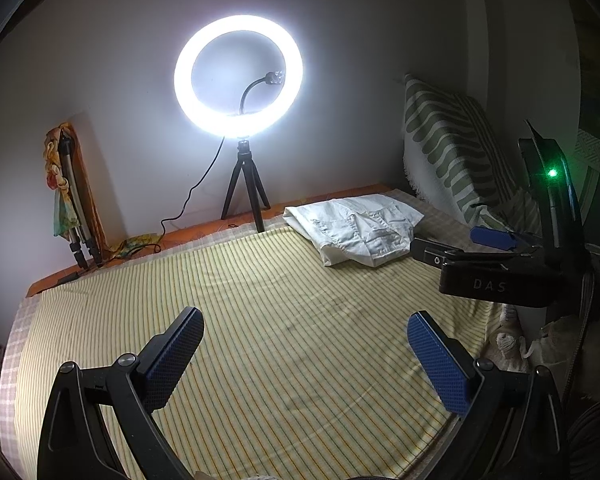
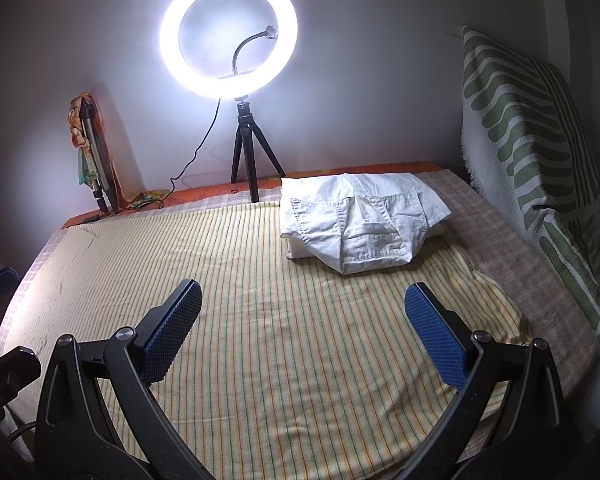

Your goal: Fold small clothes

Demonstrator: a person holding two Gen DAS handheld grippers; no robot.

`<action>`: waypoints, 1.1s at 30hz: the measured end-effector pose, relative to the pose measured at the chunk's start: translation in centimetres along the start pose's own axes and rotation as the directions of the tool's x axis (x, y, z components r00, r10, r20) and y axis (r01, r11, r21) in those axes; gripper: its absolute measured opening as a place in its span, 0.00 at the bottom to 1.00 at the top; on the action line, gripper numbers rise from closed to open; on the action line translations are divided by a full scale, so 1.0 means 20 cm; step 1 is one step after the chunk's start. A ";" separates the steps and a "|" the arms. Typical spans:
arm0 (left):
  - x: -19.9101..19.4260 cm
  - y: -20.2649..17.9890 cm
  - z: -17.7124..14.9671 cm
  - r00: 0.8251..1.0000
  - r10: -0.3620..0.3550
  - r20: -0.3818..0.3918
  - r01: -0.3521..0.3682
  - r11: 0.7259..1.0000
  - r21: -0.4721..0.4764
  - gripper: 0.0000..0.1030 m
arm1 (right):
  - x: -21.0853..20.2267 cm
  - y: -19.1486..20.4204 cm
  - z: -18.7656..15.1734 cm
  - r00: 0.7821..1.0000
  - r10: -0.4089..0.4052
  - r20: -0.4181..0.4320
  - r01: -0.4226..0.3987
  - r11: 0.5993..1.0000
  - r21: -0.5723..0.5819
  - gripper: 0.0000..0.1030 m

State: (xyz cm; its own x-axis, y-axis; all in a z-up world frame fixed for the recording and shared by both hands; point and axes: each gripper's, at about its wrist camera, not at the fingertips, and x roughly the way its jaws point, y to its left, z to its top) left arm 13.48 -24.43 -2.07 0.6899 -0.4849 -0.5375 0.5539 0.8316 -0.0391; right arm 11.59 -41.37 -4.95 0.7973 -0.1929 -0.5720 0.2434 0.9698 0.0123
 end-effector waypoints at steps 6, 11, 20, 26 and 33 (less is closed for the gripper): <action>0.00 0.00 0.00 1.000 -0.001 -0.001 0.001 1.000 -0.001 1.00 | 0.00 0.00 0.00 1.000 -0.002 0.000 0.002 1.000 0.003 1.00; 0.00 0.00 0.00 1.000 0.000 -0.001 0.000 1.000 -0.001 1.00 | 0.00 0.00 0.00 1.000 -0.002 0.000 0.002 1.000 0.002 1.00; 0.00 0.00 0.00 1.000 -0.001 -0.003 0.001 1.000 -0.002 1.00 | 0.00 0.01 -0.01 1.000 -0.004 -0.002 0.004 1.000 0.002 1.00; 0.00 0.00 0.01 1.000 0.000 -0.002 0.000 1.000 0.000 1.00 | 0.00 0.01 -0.01 1.000 -0.003 -0.002 0.003 1.000 0.002 1.00; 0.01 0.00 0.01 1.000 0.006 -0.005 -0.006 1.000 0.003 1.00 | 0.00 0.01 -0.01 1.000 -0.002 -0.004 0.002 1.000 0.003 1.00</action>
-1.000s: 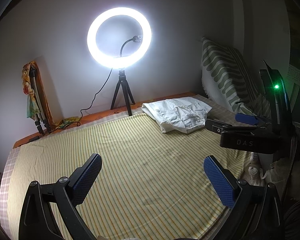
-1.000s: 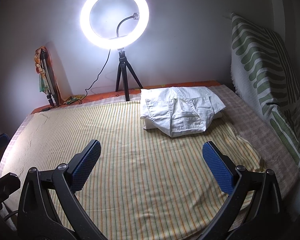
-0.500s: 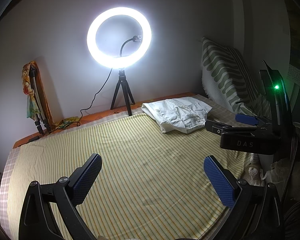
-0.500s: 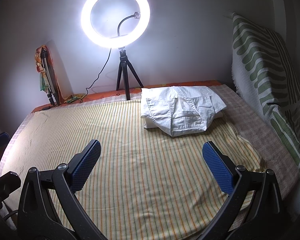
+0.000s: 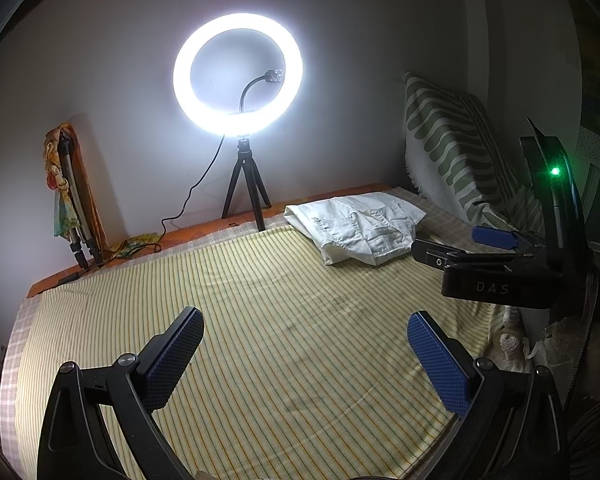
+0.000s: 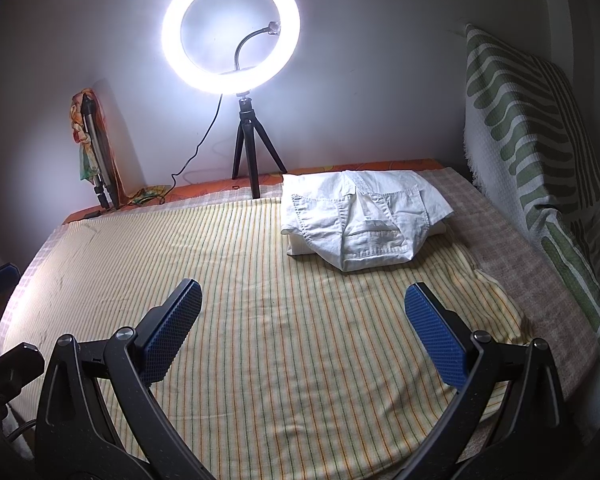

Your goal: Fold small clothes

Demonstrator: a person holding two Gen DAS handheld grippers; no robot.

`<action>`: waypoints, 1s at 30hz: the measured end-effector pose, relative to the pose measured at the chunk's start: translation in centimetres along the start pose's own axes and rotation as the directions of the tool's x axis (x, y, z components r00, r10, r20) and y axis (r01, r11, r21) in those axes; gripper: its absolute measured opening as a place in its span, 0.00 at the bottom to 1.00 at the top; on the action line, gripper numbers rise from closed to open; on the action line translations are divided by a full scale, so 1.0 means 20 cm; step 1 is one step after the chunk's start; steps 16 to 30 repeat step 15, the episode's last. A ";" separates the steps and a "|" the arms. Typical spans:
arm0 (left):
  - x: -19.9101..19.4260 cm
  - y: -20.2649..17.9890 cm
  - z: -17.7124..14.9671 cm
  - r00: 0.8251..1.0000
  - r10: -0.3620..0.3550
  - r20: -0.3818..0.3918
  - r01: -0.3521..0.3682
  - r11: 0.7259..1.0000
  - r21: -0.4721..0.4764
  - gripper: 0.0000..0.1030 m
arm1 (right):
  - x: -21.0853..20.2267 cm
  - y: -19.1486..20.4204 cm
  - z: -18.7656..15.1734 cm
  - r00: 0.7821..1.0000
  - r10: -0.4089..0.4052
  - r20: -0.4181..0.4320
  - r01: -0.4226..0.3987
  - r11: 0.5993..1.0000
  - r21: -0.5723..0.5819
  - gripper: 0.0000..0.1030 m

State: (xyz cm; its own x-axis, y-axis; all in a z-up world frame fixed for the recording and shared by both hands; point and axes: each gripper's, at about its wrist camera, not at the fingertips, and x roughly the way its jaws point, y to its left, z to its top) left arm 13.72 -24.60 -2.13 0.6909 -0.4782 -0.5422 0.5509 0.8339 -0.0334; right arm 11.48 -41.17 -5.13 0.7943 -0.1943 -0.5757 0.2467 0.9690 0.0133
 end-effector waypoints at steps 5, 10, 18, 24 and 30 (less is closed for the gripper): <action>0.01 0.00 0.00 1.000 0.003 0.000 -0.003 1.000 -0.002 1.00 | 0.01 0.00 -0.01 1.000 0.004 -0.003 -0.004 1.000 -0.003 1.00; 0.02 -0.01 -0.01 1.000 0.006 0.004 -0.006 1.000 0.003 1.00 | 0.03 -0.02 -0.02 1.000 0.010 -0.008 -0.010 1.000 -0.006 1.00; 0.06 -0.02 -0.01 1.000 0.003 -0.006 -0.003 1.000 0.005 1.00 | 0.05 -0.05 -0.01 1.000 0.013 -0.011 -0.013 1.000 -0.010 1.00; 0.06 -0.02 -0.01 1.000 0.003 -0.006 -0.003 1.000 0.005 1.00 | 0.05 -0.05 -0.01 1.000 0.013 -0.011 -0.013 1.000 -0.010 1.00; 0.06 -0.02 -0.01 1.000 0.003 -0.006 -0.003 1.000 0.005 1.00 | 0.05 -0.05 -0.01 1.000 0.013 -0.011 -0.013 1.000 -0.010 1.00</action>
